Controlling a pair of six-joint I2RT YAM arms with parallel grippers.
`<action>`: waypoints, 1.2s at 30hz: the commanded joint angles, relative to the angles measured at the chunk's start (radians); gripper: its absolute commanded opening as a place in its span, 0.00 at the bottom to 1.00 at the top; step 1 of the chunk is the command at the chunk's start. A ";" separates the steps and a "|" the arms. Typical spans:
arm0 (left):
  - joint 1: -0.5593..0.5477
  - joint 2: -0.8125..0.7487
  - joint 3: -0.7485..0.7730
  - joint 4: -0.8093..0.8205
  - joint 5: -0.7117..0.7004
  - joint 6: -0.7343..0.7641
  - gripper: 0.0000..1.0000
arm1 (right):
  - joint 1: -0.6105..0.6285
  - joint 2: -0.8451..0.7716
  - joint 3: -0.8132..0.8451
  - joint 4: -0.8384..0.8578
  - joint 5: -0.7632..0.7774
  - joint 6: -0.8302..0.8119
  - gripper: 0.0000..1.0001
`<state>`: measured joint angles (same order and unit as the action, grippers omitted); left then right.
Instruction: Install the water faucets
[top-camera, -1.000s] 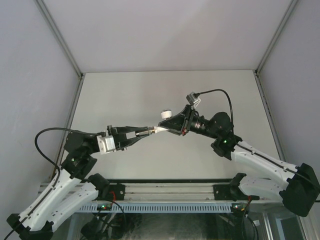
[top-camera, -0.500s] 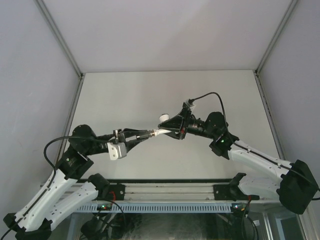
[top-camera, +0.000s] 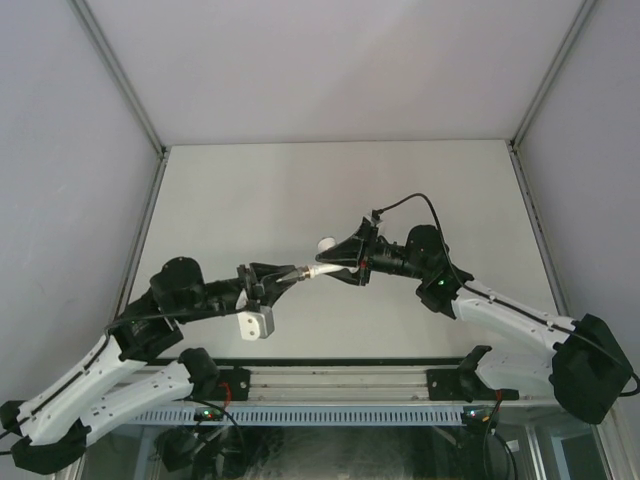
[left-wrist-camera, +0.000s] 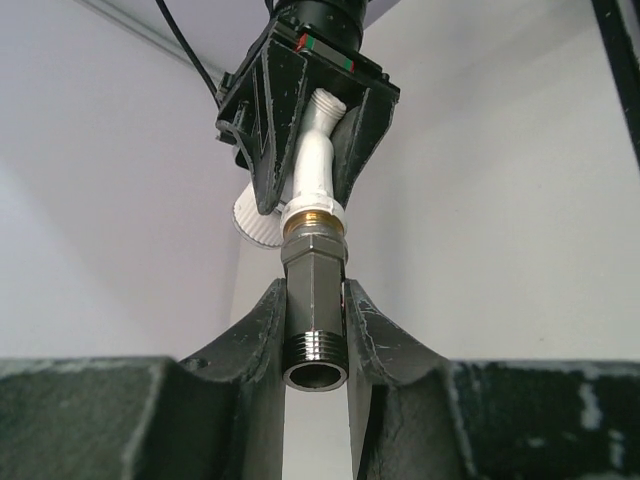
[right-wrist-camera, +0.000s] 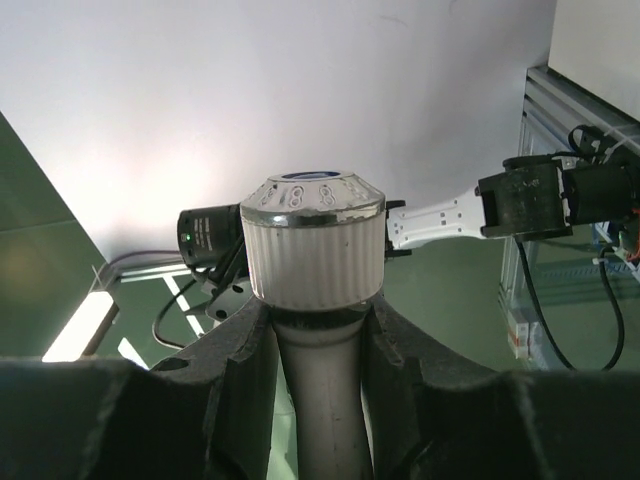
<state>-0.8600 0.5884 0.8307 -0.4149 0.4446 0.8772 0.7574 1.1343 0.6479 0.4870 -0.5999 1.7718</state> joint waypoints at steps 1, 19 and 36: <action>-0.091 0.017 0.019 -0.094 -0.226 0.100 0.00 | 0.001 -0.001 0.022 0.142 -0.038 0.086 0.00; -0.183 0.056 0.042 -0.114 -0.317 0.044 0.54 | -0.004 -0.064 0.015 0.049 0.038 -0.018 0.00; -0.180 -0.011 0.002 0.096 -0.418 -0.229 1.00 | 0.011 -0.107 -0.018 0.010 0.165 -0.194 0.00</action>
<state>-1.0416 0.6006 0.8356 -0.4294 0.0631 0.7837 0.7563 1.0683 0.6300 0.4450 -0.4995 1.6627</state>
